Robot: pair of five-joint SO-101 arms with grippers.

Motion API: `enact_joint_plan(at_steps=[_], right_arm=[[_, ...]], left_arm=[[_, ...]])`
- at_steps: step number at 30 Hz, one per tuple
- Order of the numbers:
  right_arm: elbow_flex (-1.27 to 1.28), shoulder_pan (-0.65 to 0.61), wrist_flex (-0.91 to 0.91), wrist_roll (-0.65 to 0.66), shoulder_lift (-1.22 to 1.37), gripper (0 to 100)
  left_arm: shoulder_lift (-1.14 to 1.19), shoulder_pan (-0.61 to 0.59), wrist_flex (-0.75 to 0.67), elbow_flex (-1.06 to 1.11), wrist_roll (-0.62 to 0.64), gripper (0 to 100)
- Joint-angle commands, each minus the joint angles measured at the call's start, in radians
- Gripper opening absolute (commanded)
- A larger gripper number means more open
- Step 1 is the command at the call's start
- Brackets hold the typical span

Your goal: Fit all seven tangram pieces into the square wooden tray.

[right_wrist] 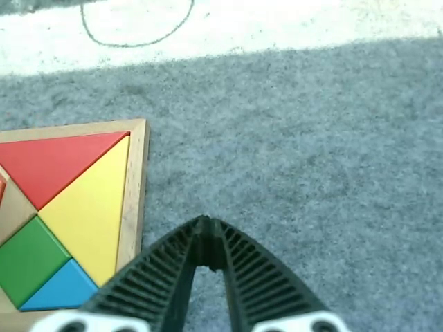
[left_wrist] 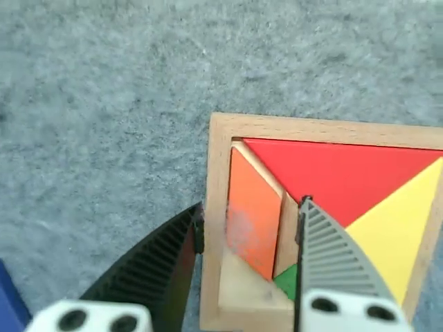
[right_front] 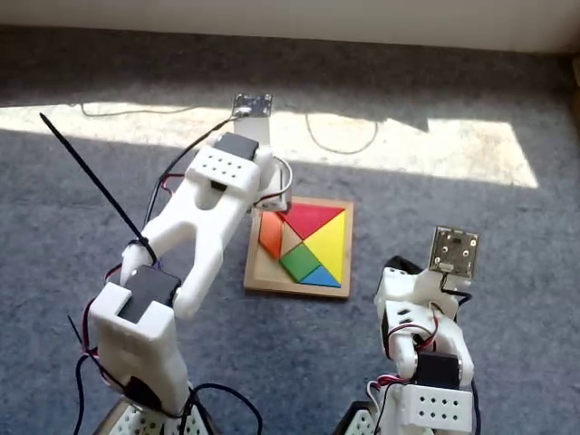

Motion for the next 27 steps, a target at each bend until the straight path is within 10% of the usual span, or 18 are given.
enact_joint_plan(at_steps=[1,27], right_arm=[[-0.051,0.004,-0.025,-0.003,-0.019,1.3],[-0.050,-0.027,-0.025,-0.003,-0.019,1.3]], left_arm=[[-0.147,-0.065,0.120,-0.068,0.006,22],[-0.533,-0.780,0.025,0.588,-0.499,34]])
